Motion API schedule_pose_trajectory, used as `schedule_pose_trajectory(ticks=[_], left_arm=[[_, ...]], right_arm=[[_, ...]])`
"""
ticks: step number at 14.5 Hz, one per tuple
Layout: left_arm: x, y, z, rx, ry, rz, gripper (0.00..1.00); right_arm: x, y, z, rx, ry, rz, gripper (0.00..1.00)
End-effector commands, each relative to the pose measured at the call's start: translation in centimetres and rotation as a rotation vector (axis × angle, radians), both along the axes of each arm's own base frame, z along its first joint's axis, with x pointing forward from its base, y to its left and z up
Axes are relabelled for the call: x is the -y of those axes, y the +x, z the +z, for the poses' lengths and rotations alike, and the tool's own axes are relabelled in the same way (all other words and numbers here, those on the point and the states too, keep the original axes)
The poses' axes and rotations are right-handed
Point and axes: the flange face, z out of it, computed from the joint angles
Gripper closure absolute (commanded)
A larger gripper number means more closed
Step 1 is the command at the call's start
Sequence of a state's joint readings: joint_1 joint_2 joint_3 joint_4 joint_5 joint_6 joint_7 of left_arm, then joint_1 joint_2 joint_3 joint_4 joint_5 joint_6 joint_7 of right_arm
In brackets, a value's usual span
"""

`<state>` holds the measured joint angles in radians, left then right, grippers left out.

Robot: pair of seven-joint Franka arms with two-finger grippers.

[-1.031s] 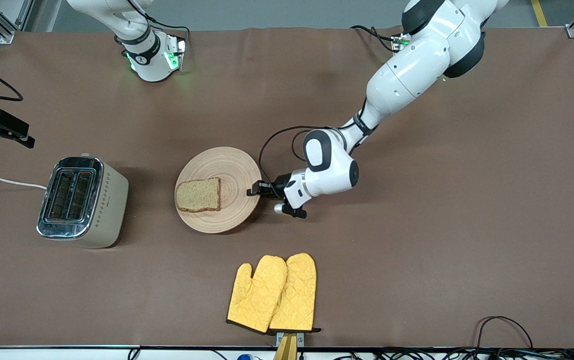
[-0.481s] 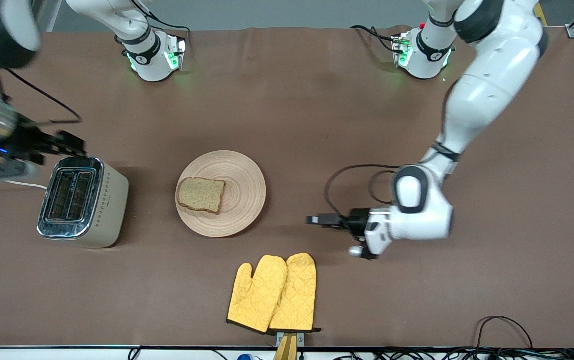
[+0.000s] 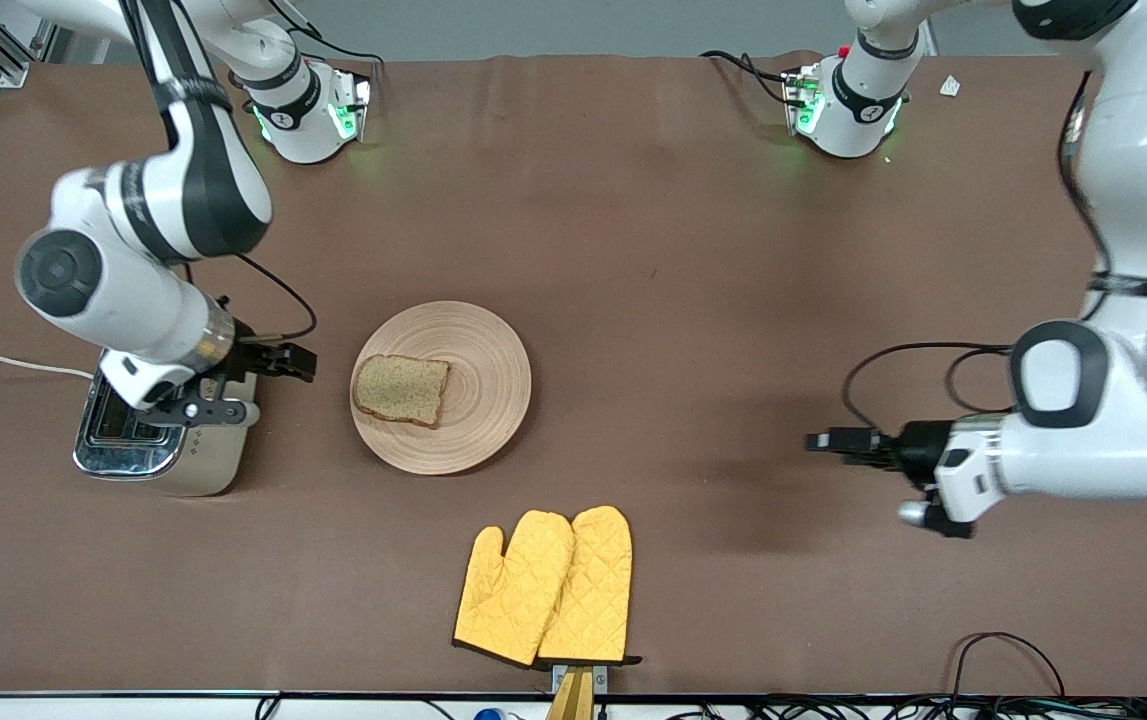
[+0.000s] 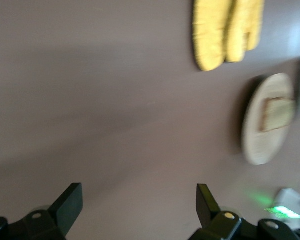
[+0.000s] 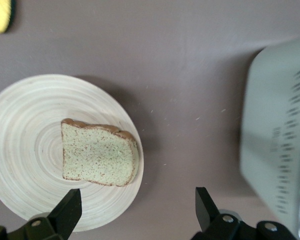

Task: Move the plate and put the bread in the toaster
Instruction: 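Release the plate with the left gripper while the right gripper reaches the bread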

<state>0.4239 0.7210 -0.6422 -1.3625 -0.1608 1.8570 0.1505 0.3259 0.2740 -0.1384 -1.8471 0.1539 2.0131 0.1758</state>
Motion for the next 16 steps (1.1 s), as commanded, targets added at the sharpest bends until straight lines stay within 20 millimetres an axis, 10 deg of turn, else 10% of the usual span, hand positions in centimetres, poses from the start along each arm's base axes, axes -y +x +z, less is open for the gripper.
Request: schedule_pose_trajectory(ticks=[1, 8, 11, 16], left_arm=[[0.3, -2.9, 9.3, 0.109, 0.244, -0.059, 0.0], [0.1, -11.0, 26.3, 0.185, 0.526, 0.068, 0.0], [0.1, -12.4, 28.1, 0.164, 0.553, 0.128, 0.0], [2.5, -15.8, 30.9, 0.157, 0.599, 0.104, 0.0]], right_arm=[[-1.1, -1.7, -5.6, -0.052, 0.054, -0.066, 0.0], [-3.2, -5.2, -13.0, -0.004, 0.03, -0.082, 0.15], [-3.4, -5.2, -13.4, -0.008, 0.026, -0.082, 0.36], [-3.5, -5.0, -14.2, -0.014, 0.021, -0.08, 0.43]])
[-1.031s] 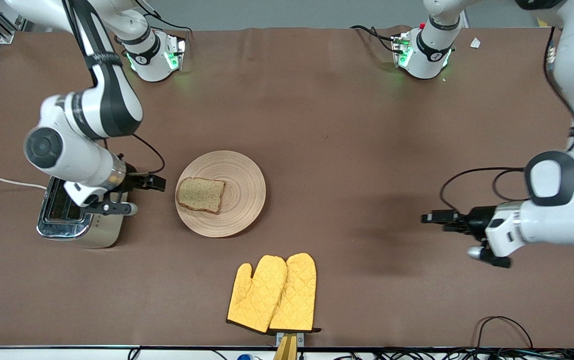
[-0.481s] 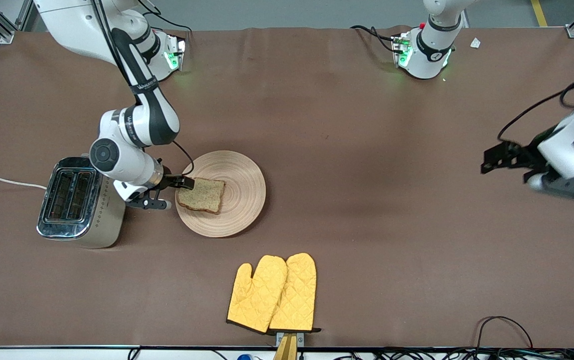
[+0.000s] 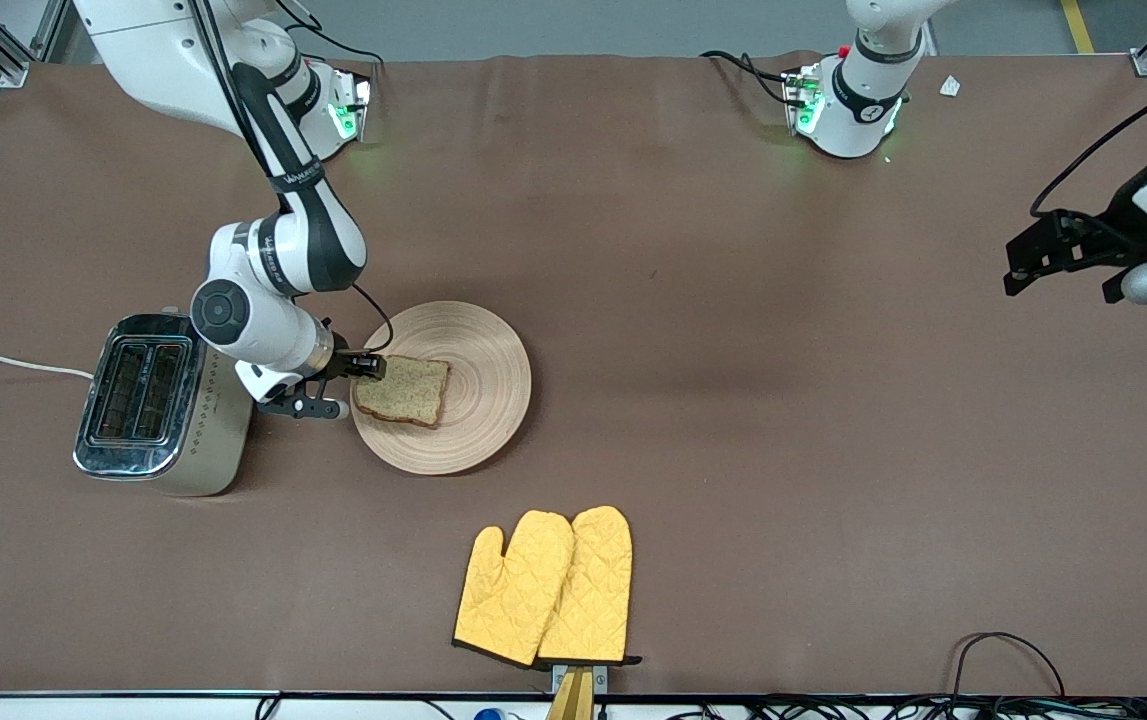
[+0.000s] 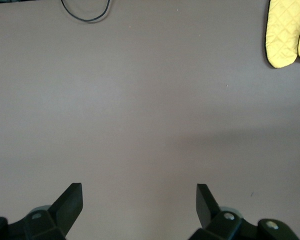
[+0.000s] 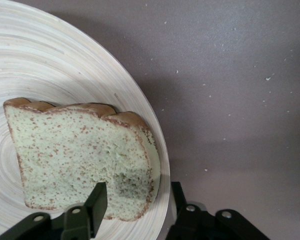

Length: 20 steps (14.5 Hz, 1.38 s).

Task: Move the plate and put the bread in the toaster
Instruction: 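Release the plate with the left gripper while the right gripper reaches the bread, then grasp the bread slice with the right gripper and lift it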

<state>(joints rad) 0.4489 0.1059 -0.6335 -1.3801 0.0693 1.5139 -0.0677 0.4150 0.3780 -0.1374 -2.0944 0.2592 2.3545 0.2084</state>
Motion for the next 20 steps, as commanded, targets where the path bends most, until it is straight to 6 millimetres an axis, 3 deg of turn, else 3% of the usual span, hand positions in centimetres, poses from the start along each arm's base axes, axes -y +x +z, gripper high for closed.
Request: schedule_pose_trajectory(ticks=[1, 3, 6, 11, 14, 17, 18, 20], left_arm=[[2.0, -2.4, 0.7, -0.032, 0.05, 0.013, 0.0], [3.1, -2.7, 0.8, -0.028, 0.057, 0.027, 0.0], [3.0, -3.4, 0.9, -0.031, 0.058, 0.039, 0.0], [2.2, -6.5, -0.7, 0.017, 0.03, 0.057, 0.0], [0.6, -6.7, -1.1, -0.001, -0.018, 0.078, 0.0], [0.0, -6.0, -1.8, -0.004, -0.035, 0.09, 0.0], [0.0, -5.9, -1.7, 0.0, -0.036, 0.09, 0.0], [0.0, -5.7, -1.9, -0.004, -0.036, 0.089, 0.0]], right_arm=[[-0.2, -0.1, -0.7, -0.001, 0.007, -0.025, 0.43], [-0.9, -0.3, -0.8, -0.001, 0.004, -0.02, 0.46], [-1.3, -0.2, -1.1, -0.004, 0.002, -0.012, 0.52], [-1.4, -0.1, -1.2, -0.011, 0.0, -0.007, 0.91], [-1.4, 0.3, -0.9, -0.008, 0.002, -0.007, 0.99], [-1.9, 1.9, 1.7, -0.036, -0.012, 0.038, 0.99], [-1.8, 2.9, 3.6, -0.043, -0.052, 0.082, 0.99], [-1.8, 5.0, 9.4, -0.082, -0.157, 0.144, 0.99]])
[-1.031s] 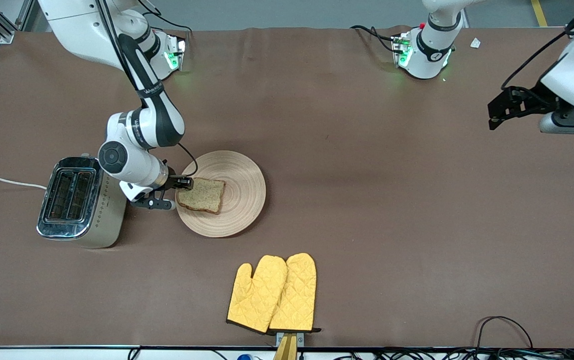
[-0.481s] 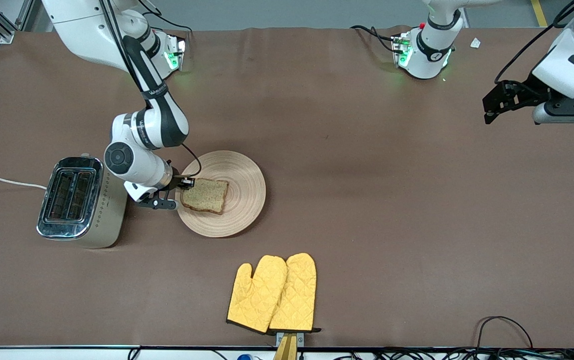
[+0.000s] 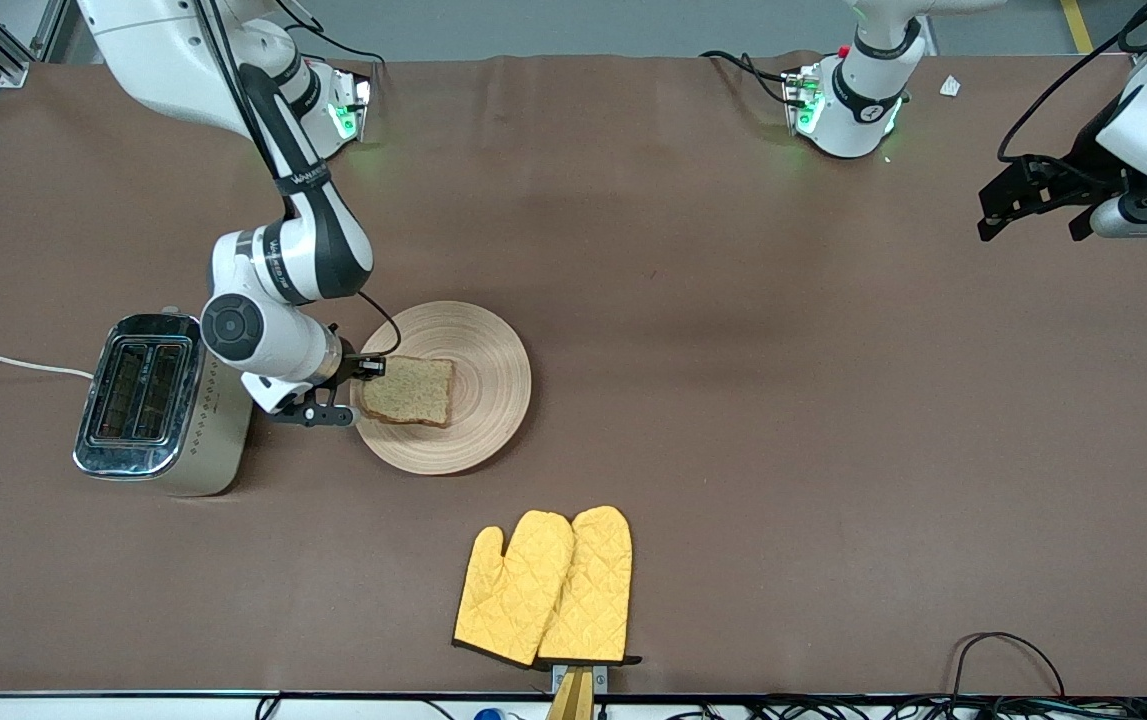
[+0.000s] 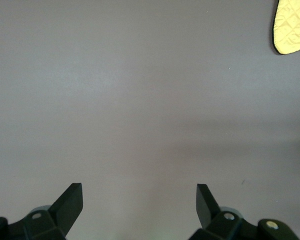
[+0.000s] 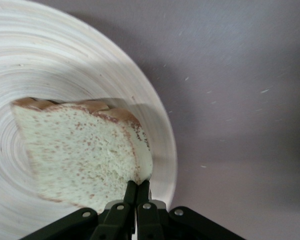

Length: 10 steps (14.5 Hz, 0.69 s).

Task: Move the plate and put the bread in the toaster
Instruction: 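Grasp the bread slice with the right gripper and lift it, then carry the bread over the toaster and lower it into a slot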

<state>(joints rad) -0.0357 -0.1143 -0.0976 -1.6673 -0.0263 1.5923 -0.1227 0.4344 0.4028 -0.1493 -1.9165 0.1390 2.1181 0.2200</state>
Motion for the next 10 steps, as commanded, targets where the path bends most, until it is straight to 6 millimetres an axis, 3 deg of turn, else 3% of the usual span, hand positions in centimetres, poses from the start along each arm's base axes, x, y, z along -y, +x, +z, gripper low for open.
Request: schedule_pose_trajectory(ticks=[1, 3, 7, 10], left_arm=[[0.3, -0.2, 0.0, 0.011, -0.012, -0.01, 0.0], [0.4, -0.1, 0.2, 0.019, 0.0, -0.014, 0.0], [0.7, -0.2, 0.3, 0.017, 0.0, -0.011, 0.0], [0.2, 0.4, 0.1, 0.017, -0.001, -0.009, 0.0]], right_arm=[[0.1, 3.2, 8.9, -0.028, -0.133, 0.053, 0.99], [0.6, 4.0, 13.5, -0.03, -0.244, 0.088, 0.99], [3.5, 4.2, 20.4, 0.014, -0.501, 0.116, 0.99], [6.1, 4.2, 22.4, 0.03, -0.68, 0.113, 0.99]])
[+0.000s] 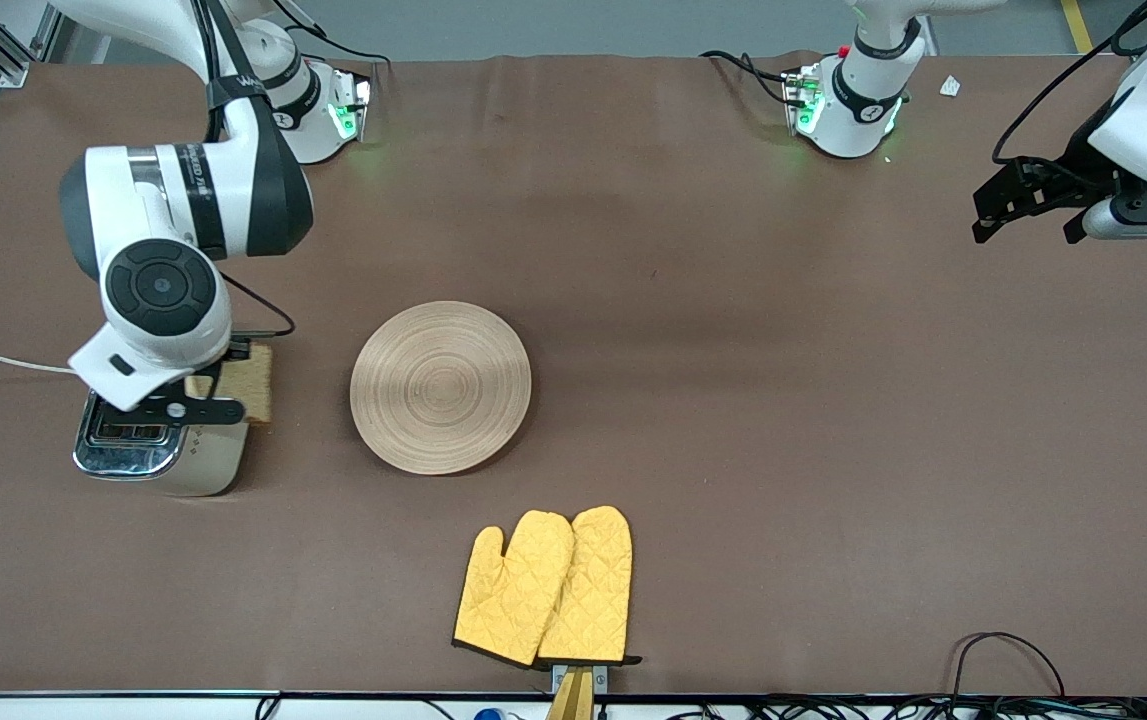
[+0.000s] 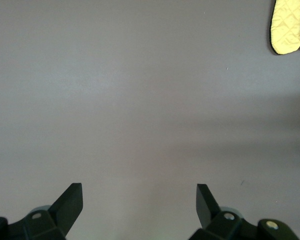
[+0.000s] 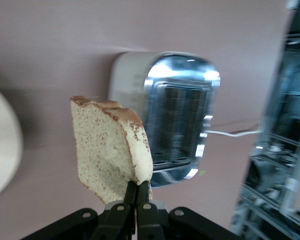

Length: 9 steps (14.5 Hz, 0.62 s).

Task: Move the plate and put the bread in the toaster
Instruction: 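Carry the bread over the toaster and lower it into a slot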

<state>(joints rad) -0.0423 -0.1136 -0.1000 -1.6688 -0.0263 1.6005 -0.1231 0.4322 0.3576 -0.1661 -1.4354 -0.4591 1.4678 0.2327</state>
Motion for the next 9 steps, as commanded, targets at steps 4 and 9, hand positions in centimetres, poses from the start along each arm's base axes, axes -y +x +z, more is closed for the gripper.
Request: schedule_pose_trajectory(ticks=[4, 9], left_arm=[[0.3, 0.1, 0.4, 0.01, -0.001, 0.005, 0.0], [-0.1, 0.5, 0.3, 0.013, 0.006, -0.004, 0.0]], right_arm=[[6.1, 0.8, 1.2, 0.053, -0.238, -0.072, 1.0], [9.2, 0.9, -3.3, 0.047, -0.291, -0.215, 0.99]])
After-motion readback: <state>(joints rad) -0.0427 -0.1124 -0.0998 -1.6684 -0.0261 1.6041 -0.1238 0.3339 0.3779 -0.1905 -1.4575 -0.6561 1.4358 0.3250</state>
